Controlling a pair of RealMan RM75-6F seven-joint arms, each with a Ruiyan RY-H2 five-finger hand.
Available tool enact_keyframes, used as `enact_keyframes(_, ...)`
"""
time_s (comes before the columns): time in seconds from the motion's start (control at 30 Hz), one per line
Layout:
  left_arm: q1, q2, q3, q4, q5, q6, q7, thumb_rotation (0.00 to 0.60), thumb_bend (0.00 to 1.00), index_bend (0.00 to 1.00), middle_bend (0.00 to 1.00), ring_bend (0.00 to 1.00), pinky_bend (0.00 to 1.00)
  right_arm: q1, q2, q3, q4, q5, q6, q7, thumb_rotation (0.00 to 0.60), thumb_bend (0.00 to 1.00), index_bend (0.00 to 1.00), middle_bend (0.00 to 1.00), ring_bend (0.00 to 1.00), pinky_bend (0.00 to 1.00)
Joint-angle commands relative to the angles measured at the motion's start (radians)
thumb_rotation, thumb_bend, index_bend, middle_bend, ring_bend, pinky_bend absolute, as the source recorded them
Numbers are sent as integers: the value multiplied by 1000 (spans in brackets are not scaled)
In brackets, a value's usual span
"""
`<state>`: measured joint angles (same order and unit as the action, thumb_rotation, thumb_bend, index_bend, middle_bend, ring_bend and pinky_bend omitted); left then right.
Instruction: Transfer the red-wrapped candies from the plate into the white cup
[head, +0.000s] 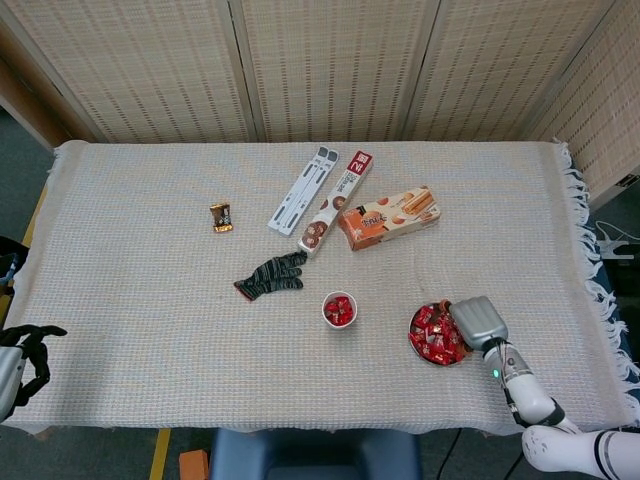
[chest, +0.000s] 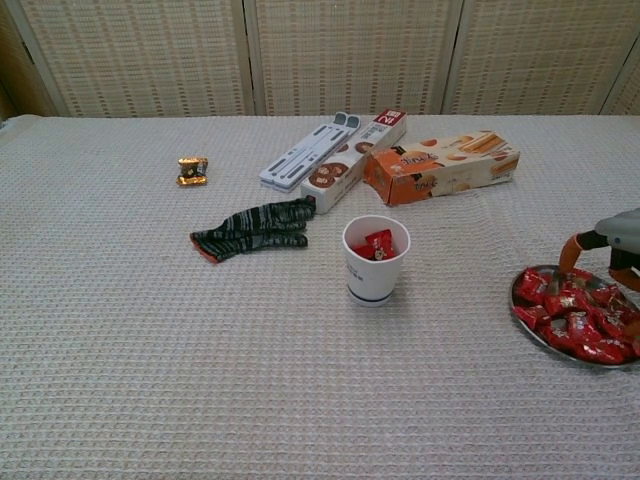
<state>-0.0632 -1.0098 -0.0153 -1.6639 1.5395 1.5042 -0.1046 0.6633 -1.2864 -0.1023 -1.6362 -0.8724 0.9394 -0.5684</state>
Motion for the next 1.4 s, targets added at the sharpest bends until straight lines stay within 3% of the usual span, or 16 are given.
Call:
enact_keyframes(0.03,0,1,0,1,0,-1,-4,600,417,345,243,274,276,0,-21,0,27,12,-19,-6,600,20,264,816,755,983)
enact_keyframes(0.23,0,2,-1,2,-3,-1,-5,600,418,345,243,274,277,-2,-41,8,60,24,-47,8,600,20,289,816,755,983)
enact_keyframes(0.43,-1,1,-2,2,-5,-3,-4,600,417,345,243,274,277,-15,-49,21,73,4,-36,30,600,26,402,817,755,983)
enact_keyframes(0.7,0,1,-2,2,-5,-2,-6,600,419,345,243,274,277,-33,-54,31,79,-25,-24,53,600,146,544,816,761,983)
enact_keyframes(1.07,0,1,-3,2,-5,0,-8,600,418,345,243,274,277,-44,-61,45,87,-28,-20,53,600,229,611,816,769,983)
enact_keyframes(1.4,0,2,-3,2,-5,-1,-9,600,417,345,243,274,276,-47,1,83,-36,-52,49,34,600,262,645,816,770,983)
